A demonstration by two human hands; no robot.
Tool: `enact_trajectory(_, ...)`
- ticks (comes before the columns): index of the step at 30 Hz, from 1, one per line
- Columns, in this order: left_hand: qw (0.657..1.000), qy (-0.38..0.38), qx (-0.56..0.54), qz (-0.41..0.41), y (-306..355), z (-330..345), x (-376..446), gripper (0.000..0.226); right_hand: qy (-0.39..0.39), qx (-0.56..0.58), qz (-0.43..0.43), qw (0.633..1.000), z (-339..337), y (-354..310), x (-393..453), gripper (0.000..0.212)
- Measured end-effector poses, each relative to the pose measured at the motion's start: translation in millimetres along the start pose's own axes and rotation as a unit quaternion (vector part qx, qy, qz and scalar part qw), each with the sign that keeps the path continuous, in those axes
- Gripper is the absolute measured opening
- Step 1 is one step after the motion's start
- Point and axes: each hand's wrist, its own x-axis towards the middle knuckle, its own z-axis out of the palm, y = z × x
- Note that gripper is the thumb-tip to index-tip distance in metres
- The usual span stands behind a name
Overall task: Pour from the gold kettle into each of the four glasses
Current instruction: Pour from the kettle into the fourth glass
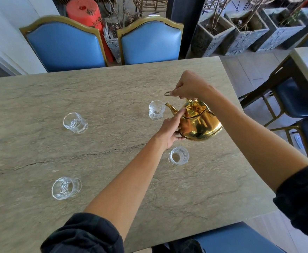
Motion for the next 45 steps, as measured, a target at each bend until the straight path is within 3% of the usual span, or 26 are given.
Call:
enact_trajectory(21, 1.000, -0.002, -0.004, 0.008, 3, 2, -3, 0.067, -0.001, -0.008, -0.003, 1.000, -3, -1, 2, 0.026)
enact_trajectory(28, 1.000, -0.007, -0.007, 0.003, 3, 1, 0, 0.052, 0.000, -0.010, -0.003, 1.000, -4, -3, 3, 0.026)
enact_trajectory(36, 1.000, 0.005, -0.010, -0.004, -5, -5, 6, 0.063, 0.004, -0.001, 0.003, 1.000, 11, 5, 5, 0.027)
enact_trajectory(40, 1.000, 0.017, -0.006, -0.009, -9, -7, 12, 0.048, 0.013, 0.024, 0.002, 1.000, 19, 15, 0, 0.030)
enact_trajectory(45, 0.999, 0.036, -0.001, 0.019, -16, -6, 17, 0.047, 0.004, 0.077, 0.004, 0.997, 17, 27, -15, 0.028)
